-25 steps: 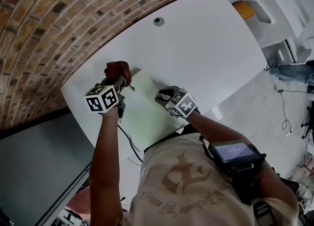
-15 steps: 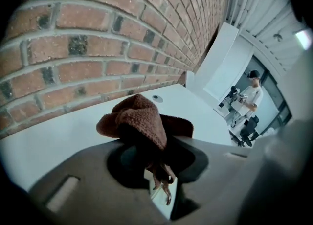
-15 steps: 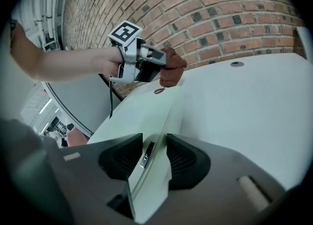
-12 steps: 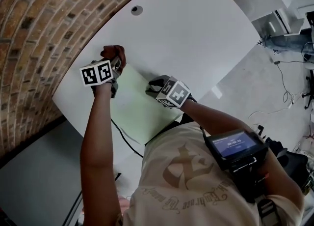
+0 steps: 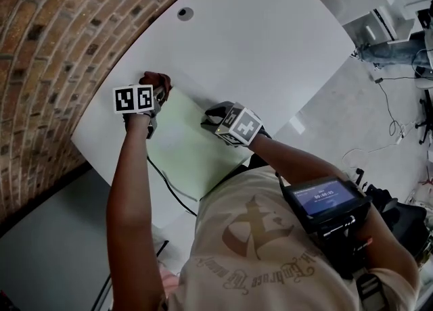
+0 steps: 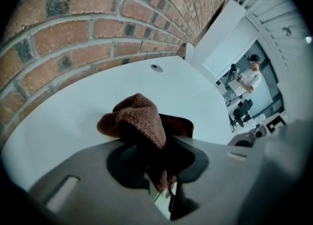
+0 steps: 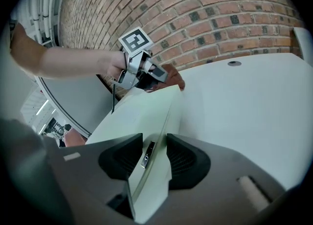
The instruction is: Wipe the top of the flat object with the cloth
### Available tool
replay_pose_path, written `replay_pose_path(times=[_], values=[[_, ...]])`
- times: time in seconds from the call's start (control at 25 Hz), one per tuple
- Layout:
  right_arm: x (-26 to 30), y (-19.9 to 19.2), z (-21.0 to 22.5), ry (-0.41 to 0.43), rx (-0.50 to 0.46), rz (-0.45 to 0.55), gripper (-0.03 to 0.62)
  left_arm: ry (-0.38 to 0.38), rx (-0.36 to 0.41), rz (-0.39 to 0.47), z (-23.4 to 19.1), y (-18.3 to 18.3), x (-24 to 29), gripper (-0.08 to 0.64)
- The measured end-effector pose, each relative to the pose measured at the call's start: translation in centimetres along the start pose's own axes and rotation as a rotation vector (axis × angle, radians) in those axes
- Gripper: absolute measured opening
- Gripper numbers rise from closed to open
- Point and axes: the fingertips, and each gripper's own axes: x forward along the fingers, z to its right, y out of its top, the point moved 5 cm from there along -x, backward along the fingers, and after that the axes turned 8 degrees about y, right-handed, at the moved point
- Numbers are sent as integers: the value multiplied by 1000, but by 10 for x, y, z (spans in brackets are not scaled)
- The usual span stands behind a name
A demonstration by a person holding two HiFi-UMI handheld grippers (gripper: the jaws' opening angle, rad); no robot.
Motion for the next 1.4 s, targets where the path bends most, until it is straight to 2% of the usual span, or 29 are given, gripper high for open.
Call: replay_pose_path(times=[0.16, 0.48, 0.64, 0.88, 1.0, 1.08, 1.16, 1.28, 1.4], values=[[0, -1, 0, -12, 2, -4, 166, 46, 29, -76, -21, -22, -13, 87], [0, -2, 1, -30, 11, -12, 166, 86, 2, -120, -55, -66, -43, 87], [0, -2, 0, -37, 11, -16, 166, 125, -39, -124, -75, -92, -60, 87], [1, 2, -2, -40, 8, -13, 166, 171, -104, -89, -103, -129, -86, 87], [2, -1, -1, -44, 21, -14, 166, 237, -109, -84, -115, -144, -104, 87], [2, -2, -1, -42, 22, -12, 166, 273, -109, -44, -113, -143, -119, 86], [2, -1, -1, -37, 20, -6, 166, 273, -105, 13, -101, -132, -132, 86], [2, -1, 0, -31, 23, 4, 166, 229, -67, 73, -68, -106, -137, 86], [4, -2, 1, -26, 29, 12, 166, 145, -16, 103, -25, -79, -126, 86]])
